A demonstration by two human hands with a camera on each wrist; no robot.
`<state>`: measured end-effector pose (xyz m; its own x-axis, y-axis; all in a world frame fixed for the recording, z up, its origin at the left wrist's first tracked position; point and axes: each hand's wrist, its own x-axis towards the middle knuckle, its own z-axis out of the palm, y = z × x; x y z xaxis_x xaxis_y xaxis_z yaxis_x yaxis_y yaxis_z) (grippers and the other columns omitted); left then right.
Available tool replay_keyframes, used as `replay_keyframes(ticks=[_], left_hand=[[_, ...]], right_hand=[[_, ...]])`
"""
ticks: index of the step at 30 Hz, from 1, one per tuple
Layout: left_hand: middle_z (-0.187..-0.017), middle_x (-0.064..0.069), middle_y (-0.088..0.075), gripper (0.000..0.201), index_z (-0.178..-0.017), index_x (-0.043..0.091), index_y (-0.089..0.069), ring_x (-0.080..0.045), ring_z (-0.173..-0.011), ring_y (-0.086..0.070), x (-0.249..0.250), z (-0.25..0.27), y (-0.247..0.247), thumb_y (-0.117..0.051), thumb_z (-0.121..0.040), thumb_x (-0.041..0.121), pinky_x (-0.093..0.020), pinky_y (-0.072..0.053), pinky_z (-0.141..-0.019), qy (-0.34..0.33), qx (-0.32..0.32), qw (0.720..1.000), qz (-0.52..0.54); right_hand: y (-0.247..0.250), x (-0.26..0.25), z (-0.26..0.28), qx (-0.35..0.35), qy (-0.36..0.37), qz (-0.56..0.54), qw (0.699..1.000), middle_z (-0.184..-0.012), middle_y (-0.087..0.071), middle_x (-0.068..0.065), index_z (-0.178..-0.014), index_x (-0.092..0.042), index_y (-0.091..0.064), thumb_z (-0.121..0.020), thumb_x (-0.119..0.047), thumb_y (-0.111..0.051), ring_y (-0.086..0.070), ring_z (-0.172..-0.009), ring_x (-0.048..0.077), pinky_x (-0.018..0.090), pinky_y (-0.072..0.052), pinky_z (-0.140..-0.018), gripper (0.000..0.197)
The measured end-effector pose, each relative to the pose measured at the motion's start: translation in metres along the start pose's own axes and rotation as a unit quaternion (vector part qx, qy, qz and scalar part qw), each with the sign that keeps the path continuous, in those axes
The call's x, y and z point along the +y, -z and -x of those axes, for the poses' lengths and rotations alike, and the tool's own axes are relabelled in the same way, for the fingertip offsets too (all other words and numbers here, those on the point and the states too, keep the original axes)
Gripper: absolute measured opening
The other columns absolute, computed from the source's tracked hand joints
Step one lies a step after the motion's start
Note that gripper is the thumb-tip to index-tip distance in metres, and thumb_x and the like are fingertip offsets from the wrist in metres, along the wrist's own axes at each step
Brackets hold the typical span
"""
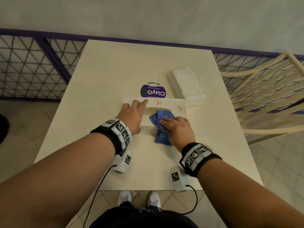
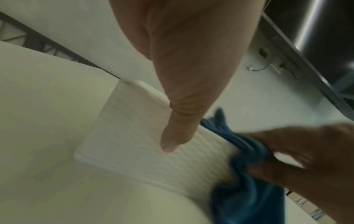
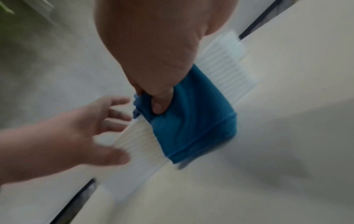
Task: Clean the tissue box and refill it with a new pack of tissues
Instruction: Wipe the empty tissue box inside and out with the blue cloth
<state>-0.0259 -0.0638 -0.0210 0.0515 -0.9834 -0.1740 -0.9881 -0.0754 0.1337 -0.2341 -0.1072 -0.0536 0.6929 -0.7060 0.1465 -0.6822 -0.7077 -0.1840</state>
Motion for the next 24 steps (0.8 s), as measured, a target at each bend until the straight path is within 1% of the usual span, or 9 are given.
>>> replay_keyframes(ticks=[4, 8, 10, 13, 15, 17, 19, 22, 24], left_hand=[[-0.132, -0.007, -0.038, 0.1, -0.146, 0.017, -0.018, -0.029, -0.114, -0.047, 0.003, -0.004, 0.001, -0.076, -0.065, 0.016, -0.034, -0.034, -0.105, 0.007, -0.009, 1.0, 0.006], [-0.136, -0.01, -0.037, 0.089, -0.148, 0.017, -0.018, -0.034, -0.117, -0.044, 0.009, -0.003, 0.002, -0.07, -0.076, 0.018, -0.034, -0.034, -0.103, 0.02, -0.005, 1.0, 0.013], [-0.138, -0.011, -0.035, 0.086, -0.149, 0.018, -0.014, -0.035, -0.118, -0.043, 0.009, -0.002, 0.002, -0.066, -0.08, 0.021, -0.035, -0.035, -0.103, 0.03, -0.015, 0.999, 0.01], [-0.137, -0.01, -0.035, 0.089, -0.15, 0.017, -0.012, -0.034, -0.116, -0.045, 0.007, 0.001, 0.002, -0.066, -0.079, 0.015, -0.034, -0.034, -0.103, 0.013, -0.014, 1.0, -0.014], [-0.134, -0.009, -0.036, 0.091, -0.149, 0.018, -0.011, -0.032, -0.113, -0.045, 0.007, 0.002, 0.002, -0.067, -0.078, 0.012, -0.032, -0.035, -0.1, 0.009, -0.013, 1.0, -0.024], [-0.133, -0.008, -0.036, 0.092, -0.149, 0.019, -0.01, -0.032, -0.113, -0.044, 0.009, 0.003, 0.003, -0.067, -0.078, 0.01, -0.031, -0.037, -0.098, 0.012, -0.019, 0.999, -0.025], [-0.133, -0.008, -0.035, 0.093, -0.149, 0.021, -0.01, -0.031, -0.114, -0.044, 0.011, 0.003, 0.005, -0.067, -0.077, 0.009, -0.032, -0.039, -0.097, 0.01, -0.029, 0.999, -0.017], [-0.133, -0.009, -0.035, 0.09, -0.148, 0.021, -0.015, -0.032, -0.112, -0.045, 0.012, 0.0, 0.008, -0.067, -0.076, 0.006, -0.035, -0.042, -0.095, 0.009, -0.037, 0.999, 0.003], [-0.131, -0.01, -0.037, 0.073, -0.141, 0.018, -0.03, -0.033, -0.11, -0.047, 0.014, -0.001, 0.009, -0.064, -0.077, 0.006, -0.036, -0.043, -0.094, 0.009, -0.037, 0.999, -0.002]], right_hand=[[-0.003, 0.013, 0.006, 0.063, -0.041, -0.035, 0.997, -0.099, -0.075, 0.007, -0.097, -0.014, -0.076, -0.069, -0.017, -0.068, -0.067, -0.079, 0.031, 0.037, -0.052, -0.079, 0.03], [-0.024, -0.055, -0.023, 0.025, 0.043, -0.069, 0.996, -0.106, -0.072, 0.01, -0.1, -0.013, -0.073, -0.077, -0.023, -0.054, -0.065, -0.089, 0.033, 0.038, -0.053, -0.083, 0.031], [-0.028, -0.068, -0.033, 0.018, 0.065, -0.087, 0.994, -0.107, -0.071, 0.009, -0.099, -0.012, -0.072, -0.077, -0.024, -0.049, -0.064, -0.091, 0.032, 0.04, -0.053, -0.082, 0.034], [-0.021, -0.031, -0.017, 0.052, 0.074, -0.054, 0.994, -0.109, -0.073, 0.007, -0.105, -0.017, -0.073, -0.077, -0.025, -0.048, -0.069, -0.091, 0.029, 0.039, -0.056, -0.081, 0.039], [-0.013, 0.014, 0.002, 0.088, 0.054, -0.032, 0.994, -0.11, -0.072, 0.004, -0.107, -0.02, -0.073, -0.072, -0.015, -0.063, -0.068, -0.092, 0.027, 0.04, -0.056, -0.081, 0.037], [-0.008, 0.051, 0.019, 0.099, 0.025, -0.019, 0.995, -0.111, -0.072, 0.001, -0.108, -0.021, -0.072, -0.062, -0.006, -0.077, -0.06, -0.095, 0.021, 0.039, -0.052, -0.083, 0.049], [-0.005, 0.061, 0.022, 0.102, -0.003, -0.014, 0.995, -0.108, -0.073, 0.002, -0.105, -0.019, -0.074, -0.06, -0.004, -0.081, -0.058, -0.093, 0.022, 0.04, -0.051, -0.083, 0.048], [-0.007, 0.03, 0.011, 0.109, 0.0, -0.024, 0.994, -0.097, -0.075, 0.006, -0.095, -0.015, -0.076, -0.072, -0.016, -0.065, -0.066, -0.073, 0.031, 0.038, -0.055, -0.074, 0.026], [-0.012, -0.007, -0.005, 0.093, 0.036, -0.041, 0.994, -0.094, -0.075, 0.006, -0.094, -0.016, -0.076, -0.076, -0.025, -0.05, -0.065, -0.067, 0.029, 0.031, -0.054, -0.07, 0.033]])
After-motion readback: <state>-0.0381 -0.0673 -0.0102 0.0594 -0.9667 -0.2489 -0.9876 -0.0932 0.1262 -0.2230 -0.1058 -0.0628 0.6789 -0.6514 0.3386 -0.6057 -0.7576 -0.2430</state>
